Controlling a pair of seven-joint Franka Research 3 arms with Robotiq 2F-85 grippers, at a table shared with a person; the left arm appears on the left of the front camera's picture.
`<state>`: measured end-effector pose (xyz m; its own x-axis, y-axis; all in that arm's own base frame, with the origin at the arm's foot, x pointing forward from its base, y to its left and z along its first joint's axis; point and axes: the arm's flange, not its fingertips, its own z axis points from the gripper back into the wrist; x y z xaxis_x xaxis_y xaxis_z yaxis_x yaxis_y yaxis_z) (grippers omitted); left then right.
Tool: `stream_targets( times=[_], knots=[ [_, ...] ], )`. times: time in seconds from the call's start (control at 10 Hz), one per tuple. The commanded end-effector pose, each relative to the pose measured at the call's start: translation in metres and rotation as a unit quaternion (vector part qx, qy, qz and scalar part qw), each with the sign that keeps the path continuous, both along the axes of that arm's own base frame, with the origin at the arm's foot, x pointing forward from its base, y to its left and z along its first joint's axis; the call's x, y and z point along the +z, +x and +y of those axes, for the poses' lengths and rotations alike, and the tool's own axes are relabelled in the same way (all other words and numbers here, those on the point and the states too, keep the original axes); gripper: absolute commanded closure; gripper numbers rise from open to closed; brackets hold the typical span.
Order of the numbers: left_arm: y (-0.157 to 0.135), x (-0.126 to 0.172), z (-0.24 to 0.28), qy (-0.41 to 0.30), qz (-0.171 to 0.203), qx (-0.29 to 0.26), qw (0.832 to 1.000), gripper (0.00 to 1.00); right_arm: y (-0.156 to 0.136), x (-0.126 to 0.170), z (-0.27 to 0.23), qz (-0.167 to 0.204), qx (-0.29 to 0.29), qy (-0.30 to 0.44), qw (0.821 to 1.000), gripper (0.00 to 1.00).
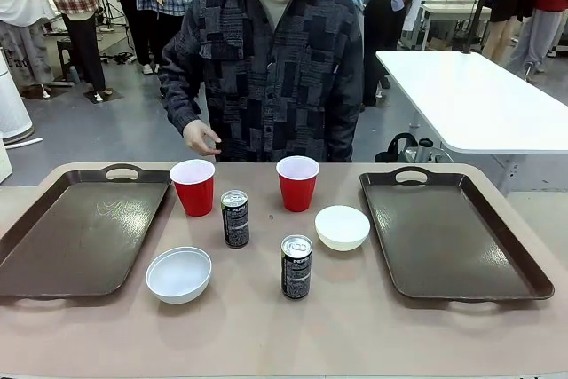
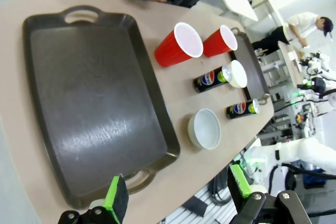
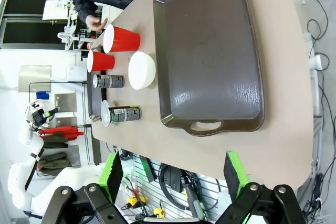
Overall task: Prepare tableware on both trays.
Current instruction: Pick up a Picnic Bowl from the table and place it on a Handle tray.
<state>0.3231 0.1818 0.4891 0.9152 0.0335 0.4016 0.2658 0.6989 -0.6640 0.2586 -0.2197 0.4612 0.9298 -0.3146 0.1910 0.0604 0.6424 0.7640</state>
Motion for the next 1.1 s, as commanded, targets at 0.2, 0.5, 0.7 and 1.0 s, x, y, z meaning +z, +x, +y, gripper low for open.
stream_targets(
  times=[0.2, 0.5, 0.7, 1.0],
  knots=[
    [0.001, 0.0, 0.001, -0.002, -0.003, 0.004, 1.0, 0.0, -0.015, 0.033, 0.005, -0.016, -0.027, -0.039, 0.999, 0.0],
    [0.001, 0.0, 0.001, -0.002, -0.003, 0.004, 1.0, 0.0, -0.003, 0.091, 0.039, -0.01, -0.003, -0.101, 0.995, 0.0],
    [0.001, 0.0, 0.001, -0.002, -0.003, 0.004, 1.0, 0.0, 0.012, 0.121, 0.078, 0.003, 0.022, -0.146, 0.989, 0.0],
    [0.001, 0.0, 0.001, -0.002, -0.003, 0.004, 1.0, 0.0, 0.029, 0.124, 0.18, 0.02, 0.069, -0.257, 0.964, 0.0]
  ],
)
